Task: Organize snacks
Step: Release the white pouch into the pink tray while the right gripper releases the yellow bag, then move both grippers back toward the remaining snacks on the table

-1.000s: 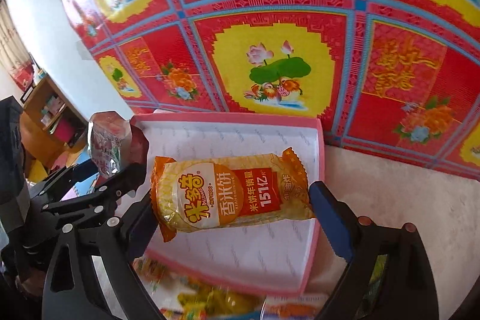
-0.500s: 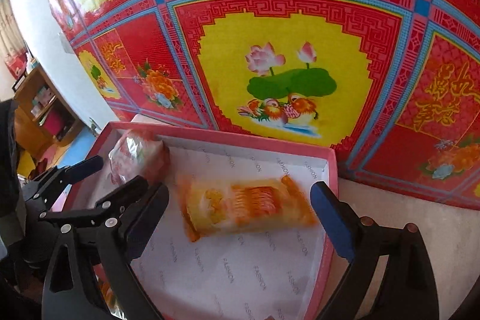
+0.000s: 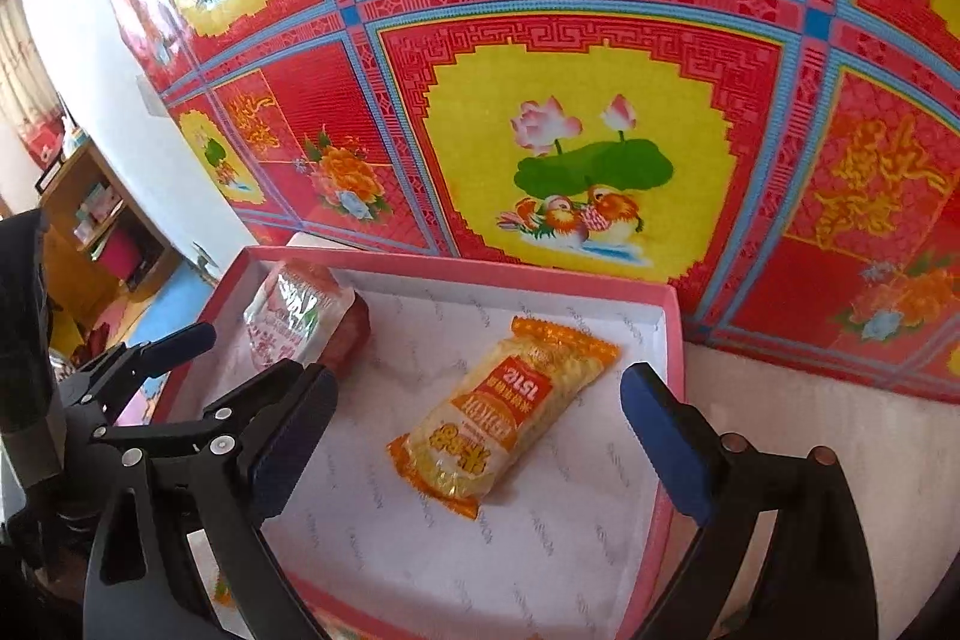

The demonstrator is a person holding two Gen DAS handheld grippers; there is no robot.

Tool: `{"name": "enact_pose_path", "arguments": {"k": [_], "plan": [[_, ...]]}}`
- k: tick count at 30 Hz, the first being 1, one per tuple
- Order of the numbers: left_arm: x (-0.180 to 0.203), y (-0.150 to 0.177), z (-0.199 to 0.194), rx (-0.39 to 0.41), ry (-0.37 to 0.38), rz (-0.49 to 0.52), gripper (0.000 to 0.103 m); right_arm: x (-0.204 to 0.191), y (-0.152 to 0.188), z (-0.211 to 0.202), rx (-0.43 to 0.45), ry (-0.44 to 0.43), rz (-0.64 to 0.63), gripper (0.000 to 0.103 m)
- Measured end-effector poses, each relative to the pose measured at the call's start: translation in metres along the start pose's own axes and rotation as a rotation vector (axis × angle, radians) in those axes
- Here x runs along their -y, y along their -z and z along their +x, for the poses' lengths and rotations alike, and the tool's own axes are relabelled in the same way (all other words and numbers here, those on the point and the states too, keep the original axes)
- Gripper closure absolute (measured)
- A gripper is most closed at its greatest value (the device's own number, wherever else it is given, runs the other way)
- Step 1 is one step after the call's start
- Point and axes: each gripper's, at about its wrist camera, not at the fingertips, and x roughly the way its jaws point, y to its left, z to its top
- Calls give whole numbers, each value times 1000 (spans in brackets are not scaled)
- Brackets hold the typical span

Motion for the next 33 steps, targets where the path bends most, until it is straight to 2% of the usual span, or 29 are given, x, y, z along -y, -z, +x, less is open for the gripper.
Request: {"name": "enact_pose_path", "arguments": {"k": [16,33], "plan": [[5,26,-59,-3,29,-30,13,-2,38,-55,-7,4,39,6],[16,67,-67,-69,44,-13,13,7,92,-83,-70,14,72,20]]}}
